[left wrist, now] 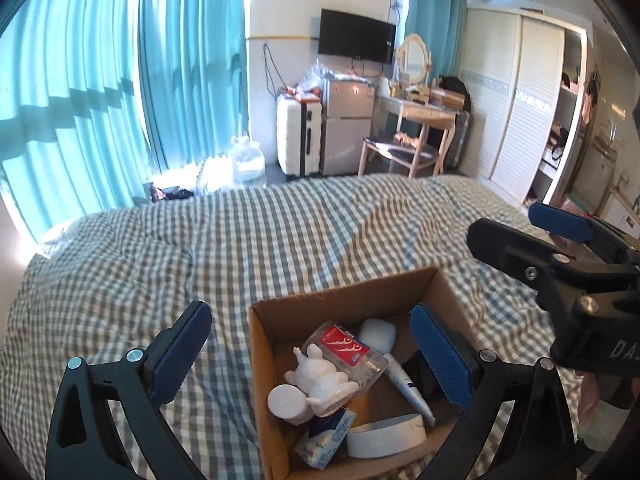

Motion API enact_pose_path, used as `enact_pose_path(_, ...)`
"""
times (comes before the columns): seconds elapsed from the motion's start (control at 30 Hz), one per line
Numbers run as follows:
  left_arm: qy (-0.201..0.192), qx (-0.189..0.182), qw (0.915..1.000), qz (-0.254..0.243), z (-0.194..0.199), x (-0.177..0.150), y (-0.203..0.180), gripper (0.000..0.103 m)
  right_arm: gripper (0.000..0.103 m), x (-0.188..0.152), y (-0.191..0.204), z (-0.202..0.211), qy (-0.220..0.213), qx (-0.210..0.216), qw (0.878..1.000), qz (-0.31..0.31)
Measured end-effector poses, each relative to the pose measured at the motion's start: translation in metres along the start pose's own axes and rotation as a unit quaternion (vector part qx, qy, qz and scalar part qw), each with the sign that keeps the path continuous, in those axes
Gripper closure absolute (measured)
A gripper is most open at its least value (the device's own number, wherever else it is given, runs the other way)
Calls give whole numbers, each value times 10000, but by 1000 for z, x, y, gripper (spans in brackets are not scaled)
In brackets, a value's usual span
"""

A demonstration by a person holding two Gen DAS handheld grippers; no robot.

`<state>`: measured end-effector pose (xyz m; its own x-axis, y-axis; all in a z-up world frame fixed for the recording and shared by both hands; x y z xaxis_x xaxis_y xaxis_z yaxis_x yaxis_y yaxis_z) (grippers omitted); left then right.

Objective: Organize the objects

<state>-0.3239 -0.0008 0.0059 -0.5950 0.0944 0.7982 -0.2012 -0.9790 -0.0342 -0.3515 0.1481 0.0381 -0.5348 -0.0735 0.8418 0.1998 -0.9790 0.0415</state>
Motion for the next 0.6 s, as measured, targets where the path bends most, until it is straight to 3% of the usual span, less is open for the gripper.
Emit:
enact_pose_path(0.33, -646, 183, 9977, 40, 89, 21, -7, 0, 3, 24, 7, 99, -628, -197, 9978, 71)
enact_pose_path(0.6, -1182, 357, 9923, -40, 162, 22, -15, 0, 2, 24, 9, 183, -1087, -332, 9934, 130)
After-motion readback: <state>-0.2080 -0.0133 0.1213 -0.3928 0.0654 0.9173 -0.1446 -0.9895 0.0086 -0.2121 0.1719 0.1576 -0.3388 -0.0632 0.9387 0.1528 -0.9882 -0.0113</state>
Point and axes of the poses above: each gripper's, at about its wrist camera, not at the fingertips, and z roughly against the way its jaws point, y to its left, x to its top, the point moved 4 cm from there along -z, roughly the way its jaws point, and after that the axes turned 3 degrees about -y, right-handed, at the moved point
